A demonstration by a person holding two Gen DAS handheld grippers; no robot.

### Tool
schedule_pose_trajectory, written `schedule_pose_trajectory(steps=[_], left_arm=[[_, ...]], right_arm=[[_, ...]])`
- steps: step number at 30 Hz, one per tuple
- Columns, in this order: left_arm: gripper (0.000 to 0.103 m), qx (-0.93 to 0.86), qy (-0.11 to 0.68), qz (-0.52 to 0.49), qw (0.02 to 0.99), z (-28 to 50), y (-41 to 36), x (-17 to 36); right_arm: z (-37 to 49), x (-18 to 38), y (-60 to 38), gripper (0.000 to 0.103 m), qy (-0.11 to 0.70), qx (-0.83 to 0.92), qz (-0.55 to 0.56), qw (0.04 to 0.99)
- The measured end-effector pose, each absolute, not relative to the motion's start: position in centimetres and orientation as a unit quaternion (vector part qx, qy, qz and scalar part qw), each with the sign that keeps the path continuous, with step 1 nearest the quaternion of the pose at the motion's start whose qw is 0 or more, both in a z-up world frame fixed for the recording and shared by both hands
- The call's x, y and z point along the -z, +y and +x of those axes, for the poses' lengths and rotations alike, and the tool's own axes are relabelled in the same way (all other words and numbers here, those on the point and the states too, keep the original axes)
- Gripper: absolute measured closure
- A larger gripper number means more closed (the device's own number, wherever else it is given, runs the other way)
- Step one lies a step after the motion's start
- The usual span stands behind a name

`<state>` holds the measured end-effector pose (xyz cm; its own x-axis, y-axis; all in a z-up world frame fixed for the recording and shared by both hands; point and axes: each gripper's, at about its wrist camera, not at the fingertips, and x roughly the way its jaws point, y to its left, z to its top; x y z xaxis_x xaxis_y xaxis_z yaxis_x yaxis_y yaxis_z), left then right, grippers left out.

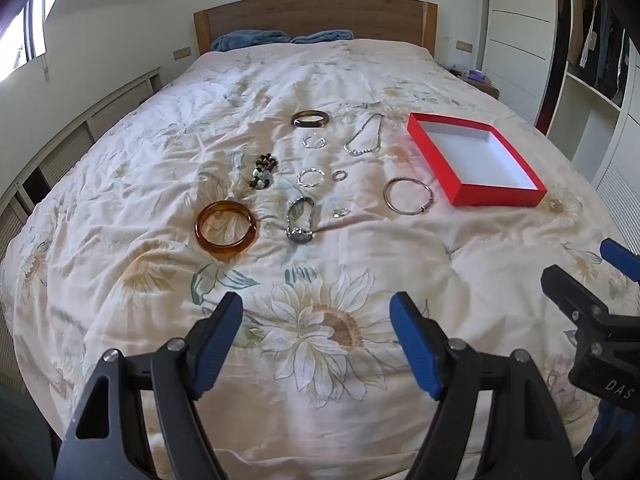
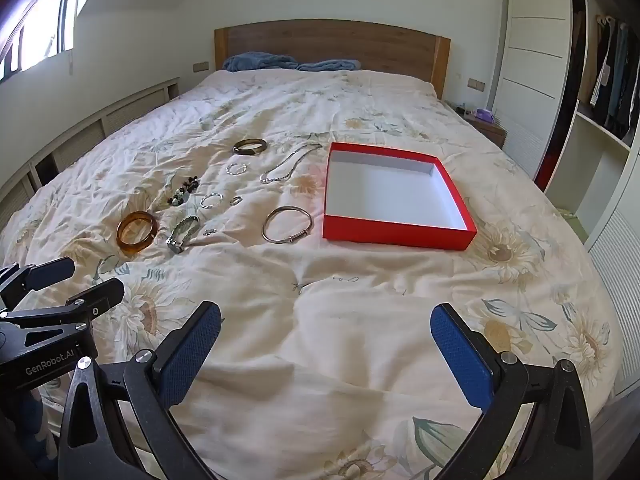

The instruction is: Organize jewelry

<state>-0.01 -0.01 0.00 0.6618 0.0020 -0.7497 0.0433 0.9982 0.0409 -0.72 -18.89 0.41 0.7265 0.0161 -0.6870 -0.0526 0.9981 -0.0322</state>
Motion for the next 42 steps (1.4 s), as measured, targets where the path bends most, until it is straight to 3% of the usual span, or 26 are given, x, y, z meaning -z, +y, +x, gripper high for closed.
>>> schedule_pose_trajectory(steps=[42], left_arm=[[0.028, 0.029, 0.429, 0.022, 0.903, 0.0, -0.3, 0.8]], right_arm=[[-1.0, -0.2, -18.3, 0.000, 0.368, -0.026, -0.024, 0.929]])
